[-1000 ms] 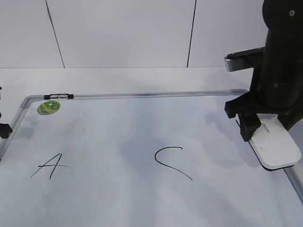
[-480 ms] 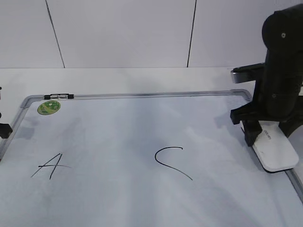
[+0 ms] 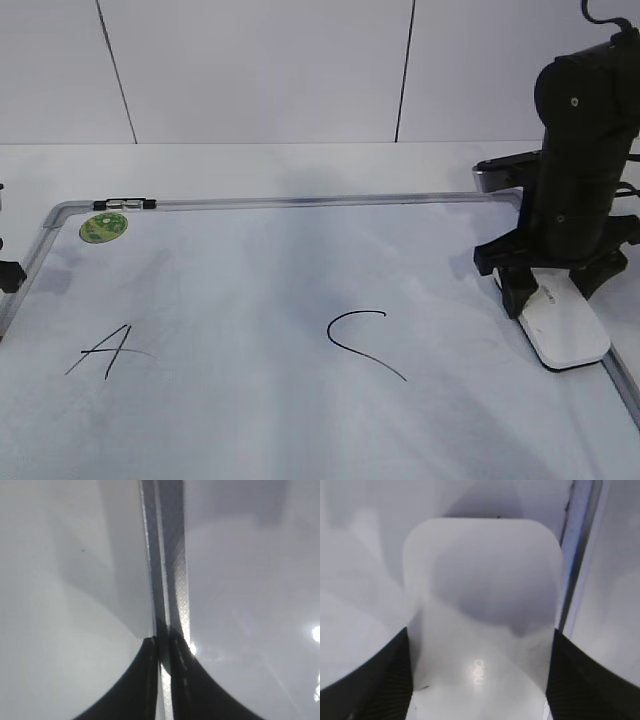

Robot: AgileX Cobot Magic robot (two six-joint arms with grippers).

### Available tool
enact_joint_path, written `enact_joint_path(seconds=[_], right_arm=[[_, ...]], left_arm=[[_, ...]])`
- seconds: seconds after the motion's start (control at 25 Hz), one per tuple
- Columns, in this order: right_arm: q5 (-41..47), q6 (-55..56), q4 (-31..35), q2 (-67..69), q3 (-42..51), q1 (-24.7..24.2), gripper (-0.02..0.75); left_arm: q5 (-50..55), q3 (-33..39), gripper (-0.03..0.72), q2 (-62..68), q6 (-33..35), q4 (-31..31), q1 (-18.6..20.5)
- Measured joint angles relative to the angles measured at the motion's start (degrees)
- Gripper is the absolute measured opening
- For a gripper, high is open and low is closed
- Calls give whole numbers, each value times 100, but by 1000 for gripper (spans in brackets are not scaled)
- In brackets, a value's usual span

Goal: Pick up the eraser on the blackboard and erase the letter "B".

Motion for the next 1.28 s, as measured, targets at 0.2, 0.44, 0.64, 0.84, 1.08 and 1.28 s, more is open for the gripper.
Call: enact_joint_path(seconds=[0.2, 0.44, 0.64, 0.84, 1.08, 1.28], right_arm=[[-26, -29, 13, 37, 0, -7, 509], [-26, -259, 124, 57, -22, -7, 509], [-47, -620, 555, 57, -30, -88, 509], [-60, -837, 1028, 70, -30, -405, 509], [-49, -1066, 1157, 70, -30, -547, 509], [-49, -1199, 1146, 70, -30, -575, 509]], left_arm=[[0, 0, 20, 0, 0, 0, 0], [0, 0, 20, 0, 0, 0, 0], [0, 0, 20, 0, 0, 10, 0], [0, 0, 20, 0, 0, 10, 0], [0, 0, 20, 0, 0, 10, 0], [0, 0, 20, 0, 0, 10, 0]])
